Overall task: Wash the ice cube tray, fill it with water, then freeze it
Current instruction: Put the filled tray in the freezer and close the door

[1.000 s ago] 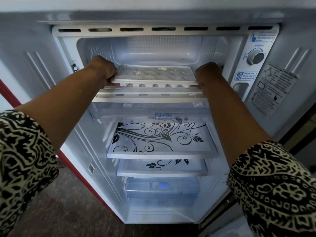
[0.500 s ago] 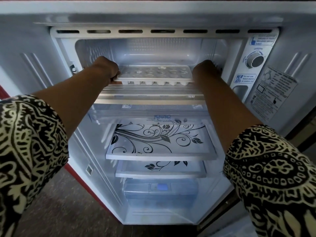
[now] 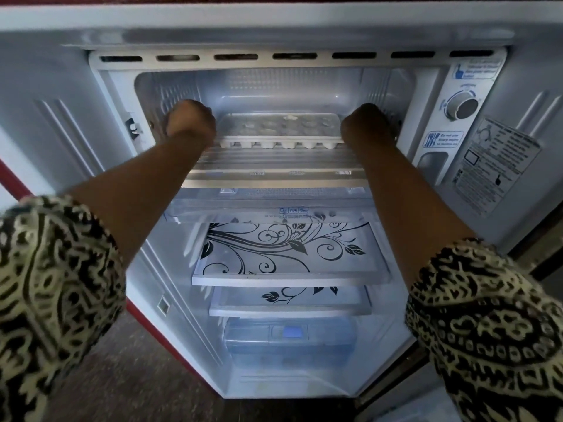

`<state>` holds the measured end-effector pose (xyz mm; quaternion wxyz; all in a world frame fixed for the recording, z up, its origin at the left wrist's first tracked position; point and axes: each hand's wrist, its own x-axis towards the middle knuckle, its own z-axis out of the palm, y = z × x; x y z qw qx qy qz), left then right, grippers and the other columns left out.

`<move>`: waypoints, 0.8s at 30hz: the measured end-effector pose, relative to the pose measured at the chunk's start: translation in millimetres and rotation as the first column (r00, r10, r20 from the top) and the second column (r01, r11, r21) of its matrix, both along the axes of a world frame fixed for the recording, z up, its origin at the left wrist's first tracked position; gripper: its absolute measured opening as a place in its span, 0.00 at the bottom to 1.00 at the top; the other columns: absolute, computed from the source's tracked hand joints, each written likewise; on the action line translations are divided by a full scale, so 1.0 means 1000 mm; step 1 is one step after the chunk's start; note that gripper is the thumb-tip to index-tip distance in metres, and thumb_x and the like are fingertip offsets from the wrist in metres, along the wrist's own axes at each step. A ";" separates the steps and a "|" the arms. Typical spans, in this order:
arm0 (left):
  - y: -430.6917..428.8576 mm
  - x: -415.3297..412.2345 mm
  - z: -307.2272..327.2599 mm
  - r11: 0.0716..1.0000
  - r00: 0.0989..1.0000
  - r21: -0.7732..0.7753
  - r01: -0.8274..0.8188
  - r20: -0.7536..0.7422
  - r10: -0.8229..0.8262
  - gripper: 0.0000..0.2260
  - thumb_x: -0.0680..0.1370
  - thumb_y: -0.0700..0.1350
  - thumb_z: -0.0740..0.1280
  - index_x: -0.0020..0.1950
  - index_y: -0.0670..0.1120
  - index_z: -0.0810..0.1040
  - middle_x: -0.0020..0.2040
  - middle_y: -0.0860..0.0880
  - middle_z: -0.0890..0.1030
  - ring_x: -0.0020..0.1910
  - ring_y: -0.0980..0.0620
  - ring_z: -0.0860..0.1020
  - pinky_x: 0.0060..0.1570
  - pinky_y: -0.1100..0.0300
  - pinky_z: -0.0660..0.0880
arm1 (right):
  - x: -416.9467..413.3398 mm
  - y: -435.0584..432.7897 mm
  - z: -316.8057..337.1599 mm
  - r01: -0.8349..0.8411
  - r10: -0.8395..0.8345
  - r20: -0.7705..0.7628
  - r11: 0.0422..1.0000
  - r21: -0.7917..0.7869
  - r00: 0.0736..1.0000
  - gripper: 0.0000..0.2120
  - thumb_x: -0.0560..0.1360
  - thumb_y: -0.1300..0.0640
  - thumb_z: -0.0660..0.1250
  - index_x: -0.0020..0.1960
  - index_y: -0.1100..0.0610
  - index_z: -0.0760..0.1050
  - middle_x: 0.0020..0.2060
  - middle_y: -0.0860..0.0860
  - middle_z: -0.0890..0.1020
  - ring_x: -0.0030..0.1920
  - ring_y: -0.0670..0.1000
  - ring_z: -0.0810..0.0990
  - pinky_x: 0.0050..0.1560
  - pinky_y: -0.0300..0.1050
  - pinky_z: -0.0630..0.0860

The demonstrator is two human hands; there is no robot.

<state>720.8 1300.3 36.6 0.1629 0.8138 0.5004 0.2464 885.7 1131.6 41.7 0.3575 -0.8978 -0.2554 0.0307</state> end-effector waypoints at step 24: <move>-0.062 -0.020 -0.039 0.977 0.891 0.057 0.203 -0.424 -0.160 0.28 0.81 0.61 0.40 0.79 0.53 0.46 0.80 0.49 0.46 0.78 0.45 0.46 0.74 0.46 0.45 | -0.041 -0.012 -0.054 -0.222 0.389 0.296 0.855 -0.470 0.872 0.29 0.81 0.41 0.41 0.78 0.53 0.43 0.78 0.47 0.44 0.77 0.52 0.41 0.73 0.62 0.40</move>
